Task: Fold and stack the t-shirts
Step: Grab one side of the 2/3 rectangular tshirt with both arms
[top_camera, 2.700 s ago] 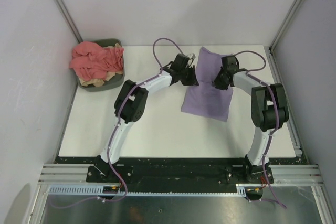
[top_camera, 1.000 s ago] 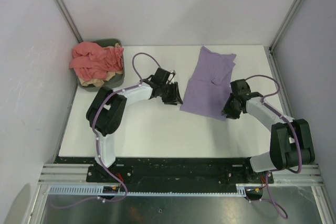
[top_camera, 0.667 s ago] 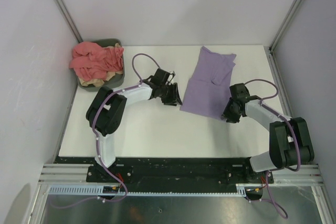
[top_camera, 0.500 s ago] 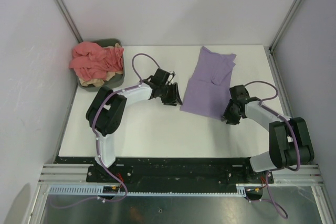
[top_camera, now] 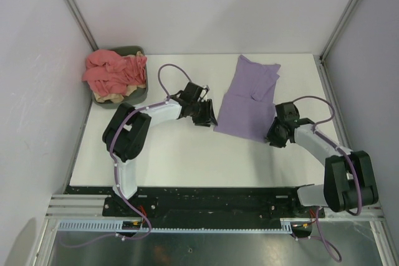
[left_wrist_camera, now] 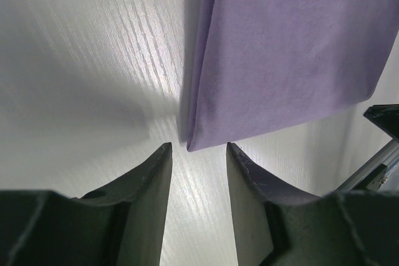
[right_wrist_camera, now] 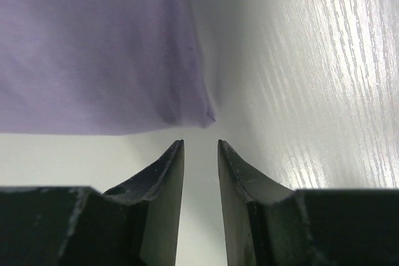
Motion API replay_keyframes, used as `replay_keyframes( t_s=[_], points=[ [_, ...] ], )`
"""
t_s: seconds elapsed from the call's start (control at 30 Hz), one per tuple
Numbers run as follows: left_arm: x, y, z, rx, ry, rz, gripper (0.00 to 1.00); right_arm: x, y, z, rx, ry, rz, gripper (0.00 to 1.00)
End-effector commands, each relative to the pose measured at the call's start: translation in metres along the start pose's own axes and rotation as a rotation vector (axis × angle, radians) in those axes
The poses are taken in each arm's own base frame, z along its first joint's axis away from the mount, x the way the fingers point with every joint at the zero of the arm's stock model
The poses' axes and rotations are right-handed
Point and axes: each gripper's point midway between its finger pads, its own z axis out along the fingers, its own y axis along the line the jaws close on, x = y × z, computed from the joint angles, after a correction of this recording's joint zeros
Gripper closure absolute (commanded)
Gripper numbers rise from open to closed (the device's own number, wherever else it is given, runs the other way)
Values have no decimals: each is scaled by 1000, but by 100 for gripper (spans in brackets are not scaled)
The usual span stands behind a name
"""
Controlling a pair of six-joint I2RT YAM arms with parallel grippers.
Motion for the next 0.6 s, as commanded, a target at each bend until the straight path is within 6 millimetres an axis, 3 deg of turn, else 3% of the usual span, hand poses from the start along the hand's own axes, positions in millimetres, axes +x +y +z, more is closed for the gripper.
replay_keyframes(
  t_s=[0.0, 0.27, 0.57],
  points=[
    [-7, -9, -9, 12, -43, 38, 55, -23, 16, -19, -70, -99, 28, 66],
    [-1, -2, -10, -15, -43, 31, 55, -40, 25, -3, -52, -109, 46, 67],
    [2, -3, -11, -21, -45, 36, 53, -27, 1, 17, 75, -64, 7, 67]
  ],
)
